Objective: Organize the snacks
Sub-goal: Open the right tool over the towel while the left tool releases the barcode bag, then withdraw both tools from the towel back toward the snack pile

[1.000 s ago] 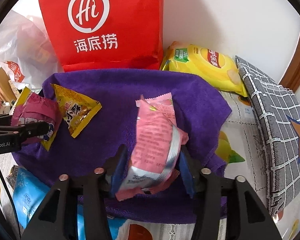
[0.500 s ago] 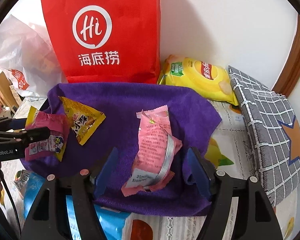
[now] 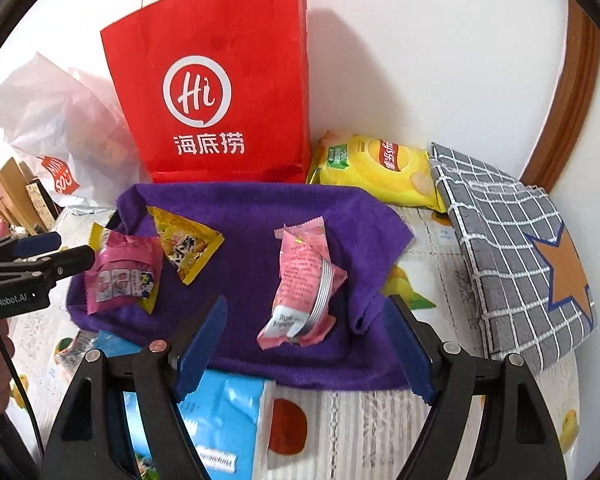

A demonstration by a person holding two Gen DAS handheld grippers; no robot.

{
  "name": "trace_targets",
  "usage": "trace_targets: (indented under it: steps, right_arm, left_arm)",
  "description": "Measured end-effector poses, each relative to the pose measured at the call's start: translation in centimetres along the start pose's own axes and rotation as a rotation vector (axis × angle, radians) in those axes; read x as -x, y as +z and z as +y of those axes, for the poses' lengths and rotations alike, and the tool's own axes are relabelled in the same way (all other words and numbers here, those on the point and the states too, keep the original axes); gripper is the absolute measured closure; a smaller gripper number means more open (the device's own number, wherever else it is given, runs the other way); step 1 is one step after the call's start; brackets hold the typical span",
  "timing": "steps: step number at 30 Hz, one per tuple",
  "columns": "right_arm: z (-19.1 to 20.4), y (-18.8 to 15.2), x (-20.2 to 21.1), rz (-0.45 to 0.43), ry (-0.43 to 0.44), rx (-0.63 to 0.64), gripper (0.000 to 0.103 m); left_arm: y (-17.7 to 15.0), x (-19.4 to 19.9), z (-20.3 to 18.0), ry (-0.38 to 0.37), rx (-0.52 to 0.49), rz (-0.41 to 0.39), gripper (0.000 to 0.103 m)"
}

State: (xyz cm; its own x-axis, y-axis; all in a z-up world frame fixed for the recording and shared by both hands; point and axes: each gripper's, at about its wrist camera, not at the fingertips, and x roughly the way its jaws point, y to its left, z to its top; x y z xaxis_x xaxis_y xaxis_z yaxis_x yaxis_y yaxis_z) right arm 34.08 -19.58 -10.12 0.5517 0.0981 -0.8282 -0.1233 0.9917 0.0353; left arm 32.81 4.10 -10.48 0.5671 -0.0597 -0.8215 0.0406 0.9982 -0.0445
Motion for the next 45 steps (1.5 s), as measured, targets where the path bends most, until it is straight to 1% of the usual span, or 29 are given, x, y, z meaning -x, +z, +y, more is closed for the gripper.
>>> trace_targets:
  steps: [4, 7, 13, 17, 22, 24, 25, 30, 32, 35, 45]
  right_arm:
    - [-0.1, -0.4, 1.4, 0.000, -0.033, -0.016, 0.023]
    - [-0.1, -0.9, 2.7, -0.013, -0.053, -0.016, 0.023]
    - [-0.5, -2.1, 6.0, -0.081, -0.057, -0.051, 0.023]
    - [-1.1, -3.1, 7.9, -0.103, -0.029, -0.080, 0.023]
    - [-1.4, -4.6, 9.4, -0.110, -0.052, -0.078, 0.023]
    - [-1.3, -5.4, 10.0, -0.116, -0.075, -0.068, 0.023]
    - [-1.2, -5.6, 10.1, -0.118, -0.077, -0.067, 0.023]
    - [-0.9, -7.4, 10.9, -0.127, -0.029, -0.081, 0.023]
    - [-0.8, -7.8, 11.0, -0.130, -0.029, -0.083, 0.023]
    - [-0.4, -8.4, 10.8, -0.112, -0.040, -0.075, 0.023]
    - [1.0, -10.0, 10.0, -0.093, 0.008, -0.087, 0.023]
  left_arm:
    - [-0.9, 1.9, -0.1, -0.004, 0.001, -0.035, 0.027]
    - [-1.5, 3.3, -0.1, -0.022, 0.008, -0.059, 0.027]
    - [-3.1, 6.3, 0.1, -0.033, 0.034, -0.100, 0.027]
    - [-4.5, 8.3, 0.2, -0.029, 0.043, -0.129, 0.027]
    - [-6.3, 10.1, 0.2, -0.031, 0.037, -0.145, 0.027]
    - [-6.9, 10.6, 0.2, -0.027, 0.036, -0.154, 0.027]
    - [-7.3, 10.8, 0.2, -0.025, 0.035, -0.154, 0.027]
    - [-8.9, 11.6, 0.4, -0.017, 0.040, -0.143, 0.027]
    - [-9.3, 11.7, 0.7, -0.018, 0.042, -0.136, 0.027]
    - [-10.0, 11.8, 1.0, -0.021, 0.047, -0.128, 0.027]
    - [-11.6, 11.5, 1.6, -0.028, 0.040, -0.117, 0.027]
